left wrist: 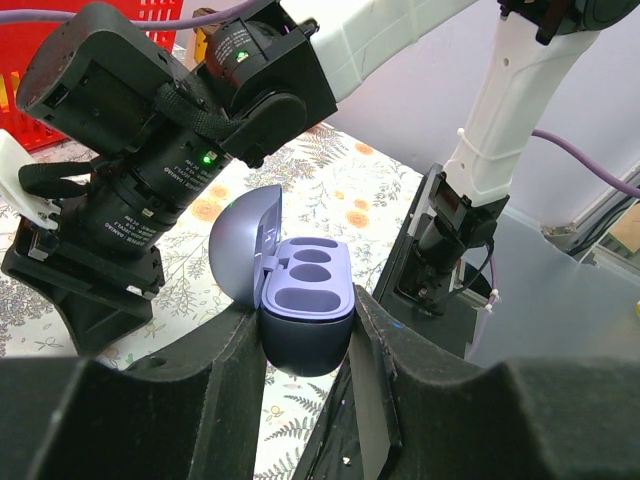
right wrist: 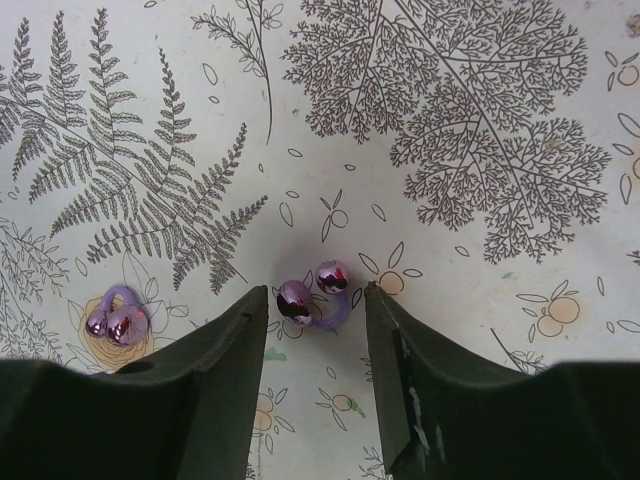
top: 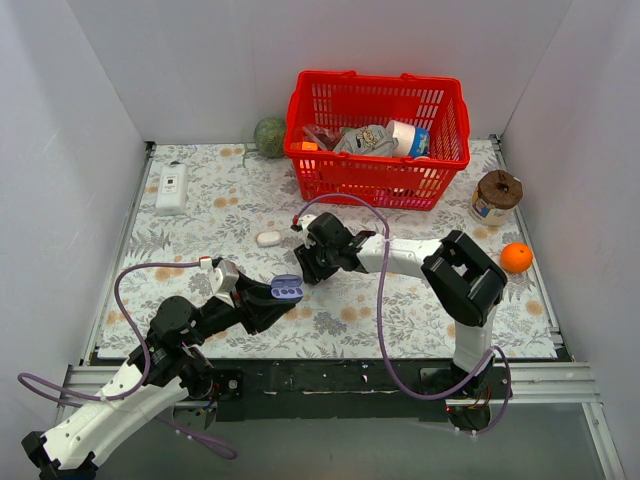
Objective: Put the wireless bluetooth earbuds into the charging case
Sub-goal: Adjust the earbud at the center of the board.
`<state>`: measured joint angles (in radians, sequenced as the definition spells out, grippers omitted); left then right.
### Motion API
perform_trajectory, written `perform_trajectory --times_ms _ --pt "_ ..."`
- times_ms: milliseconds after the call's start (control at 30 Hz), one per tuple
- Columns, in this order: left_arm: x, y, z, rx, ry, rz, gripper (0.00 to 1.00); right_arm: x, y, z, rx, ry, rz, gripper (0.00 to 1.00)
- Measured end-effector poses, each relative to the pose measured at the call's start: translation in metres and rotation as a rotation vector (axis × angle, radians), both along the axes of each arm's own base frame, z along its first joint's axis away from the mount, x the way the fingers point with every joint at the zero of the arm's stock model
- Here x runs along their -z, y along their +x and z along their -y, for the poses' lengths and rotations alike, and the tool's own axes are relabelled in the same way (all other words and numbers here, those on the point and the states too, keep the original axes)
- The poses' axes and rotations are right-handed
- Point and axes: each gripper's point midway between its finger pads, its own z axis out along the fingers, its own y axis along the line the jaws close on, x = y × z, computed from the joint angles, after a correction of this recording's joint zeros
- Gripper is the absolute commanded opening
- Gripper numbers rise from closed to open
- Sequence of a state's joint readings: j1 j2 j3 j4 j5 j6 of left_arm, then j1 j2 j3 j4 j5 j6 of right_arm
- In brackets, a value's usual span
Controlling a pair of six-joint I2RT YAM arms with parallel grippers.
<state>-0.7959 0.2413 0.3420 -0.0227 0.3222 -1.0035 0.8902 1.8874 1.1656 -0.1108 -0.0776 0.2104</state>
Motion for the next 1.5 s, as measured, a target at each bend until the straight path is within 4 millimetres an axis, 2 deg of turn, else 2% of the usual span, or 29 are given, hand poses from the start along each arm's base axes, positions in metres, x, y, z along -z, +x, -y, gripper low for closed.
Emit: perform_trajectory --times_ms 200,300,333,367,433,467,567,700,833,1067,1500 --pt "0.0 0.0 0.0 0.001 0.0 0.0 0.0 -0.012 -0.002 0.002 0.003 0.02 0.014 0.54" --pt "0.0 -0.001 0.0 0.003 0.0 0.001 0.0 -0.024 -0.002 0.004 0.005 0.042 0.031 0.5" --pt "0.0 0.0 0.0 0.003 0.0 0.001 0.0 -0.028 -0.001 0.004 0.007 0.049 0.037 0.47" --pt "0.0 -0.001 0.0 0.003 0.0 0.001 0.0 -0.031 0.001 0.004 0.01 0.056 0.043 0.37" --pt "0.0 -0.001 0.0 0.003 0.0 0.001 0.0 -0.033 0.006 0.006 0.02 0.063 0.05 0.26" --pt "0.0 -0.001 0.0 0.003 0.0 0.0 0.0 -0.032 0.008 0.008 0.028 0.061 0.048 0.17" --pt "0.0 -0.001 0.0 0.003 0.0 0.0 0.0 -0.028 0.016 0.011 0.046 0.043 0.039 0.08" --pt "0.0 -0.001 0.0 0.003 -0.001 0.001 0.0 -0.019 0.031 0.0 0.047 0.032 0.034 0.05" --pt "-0.001 -0.001 0.0 0.003 -0.002 0.002 0.0 -0.008 0.028 -0.001 0.03 0.022 0.01 0.01" --pt "-0.001 -0.001 0.0 0.003 -0.002 0.002 0.0 0.002 0.022 -0.001 0.006 0.01 -0.017 0.01" --pt "0.001 -0.001 0.001 0.008 0.004 -0.003 0.0 0.005 -0.01 0.021 -0.001 0.042 -0.052 0.01"
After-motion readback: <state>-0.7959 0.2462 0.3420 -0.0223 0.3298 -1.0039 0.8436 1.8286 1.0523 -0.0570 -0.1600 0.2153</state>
